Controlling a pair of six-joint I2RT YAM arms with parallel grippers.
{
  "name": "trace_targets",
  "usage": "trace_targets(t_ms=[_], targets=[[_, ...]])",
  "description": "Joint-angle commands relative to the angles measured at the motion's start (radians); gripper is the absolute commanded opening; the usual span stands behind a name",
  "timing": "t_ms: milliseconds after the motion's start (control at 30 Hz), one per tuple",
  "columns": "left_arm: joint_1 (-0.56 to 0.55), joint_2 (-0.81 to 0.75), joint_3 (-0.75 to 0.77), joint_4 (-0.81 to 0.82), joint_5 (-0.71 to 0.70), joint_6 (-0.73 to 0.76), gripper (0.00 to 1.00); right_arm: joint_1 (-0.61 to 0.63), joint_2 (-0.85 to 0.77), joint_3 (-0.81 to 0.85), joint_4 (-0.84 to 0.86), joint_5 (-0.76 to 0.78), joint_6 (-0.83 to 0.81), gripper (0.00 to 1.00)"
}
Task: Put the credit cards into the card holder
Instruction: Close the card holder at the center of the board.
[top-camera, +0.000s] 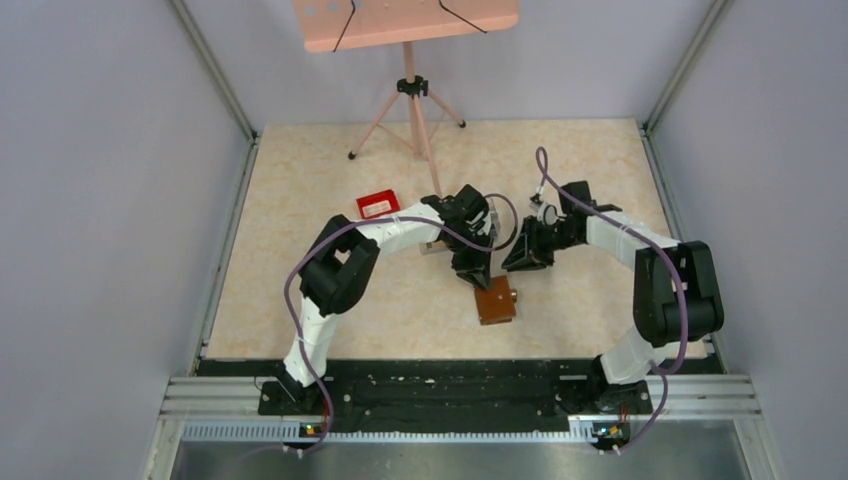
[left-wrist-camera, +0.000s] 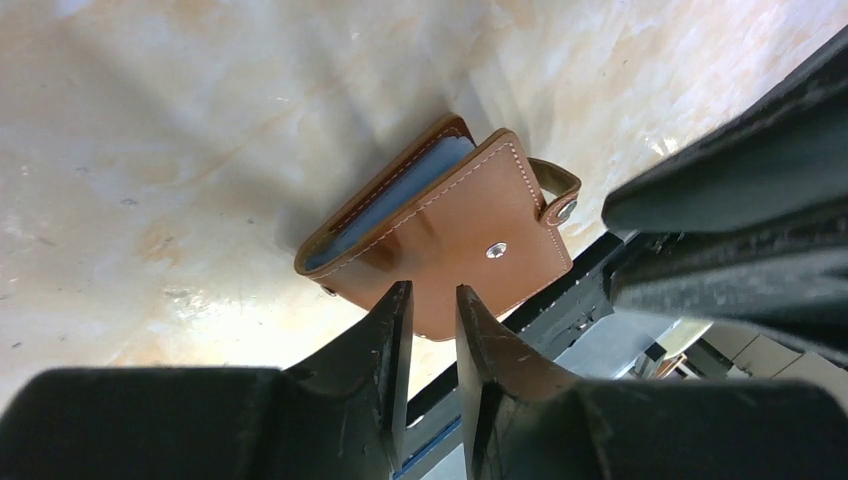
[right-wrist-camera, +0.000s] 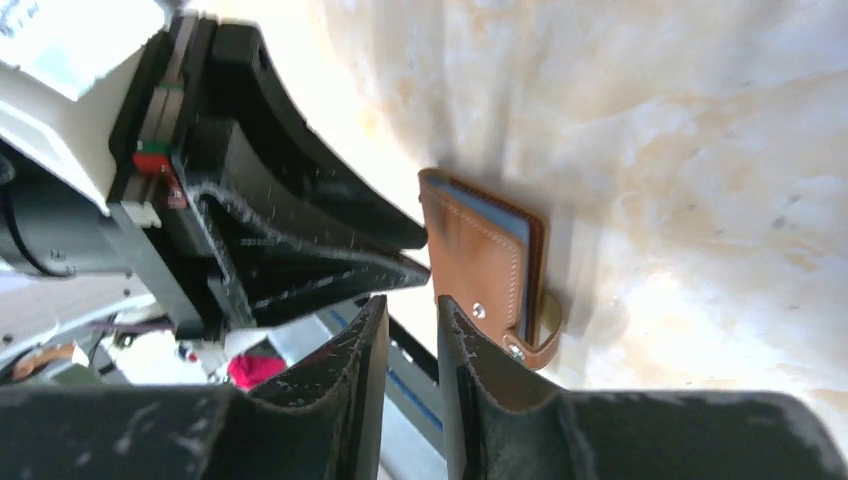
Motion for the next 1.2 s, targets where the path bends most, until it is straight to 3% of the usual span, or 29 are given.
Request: trace_targets(t_ms=[0, 200, 433, 767, 1167], targets=[[-0.004, -0.047, 0.021, 0.048, 0.034, -0.021, 0.29, -0.017, -0.005, 0.027, -0.028, 0.093, -0.017, 0.23], [-0.004, -0.026, -0.021, 0.232, 0.173, -0.134, 0.34, -0.058, -0.010, -0.034, -0.031, 0.173, -0.003, 0.11], [-0.005, 0.051, 0.002, 0.247, 0.246, -0.162, 0.36, -0.060, 0.004, -0.078, -0.027, 0.151, -0.010, 0.00], [-0.020, 0.127, 0.035, 0.214, 0.304, -0.143, 0.36, -0.060, 0.036, -0.104, -0.018, 0.117, -0.016, 0.00], [-0.028, 0.147, 0.048, 0.278, 0.384, -0.164, 0.27, -0.060, 0.049, -0.110, -0.005, 0.089, -0.013, 0.00]])
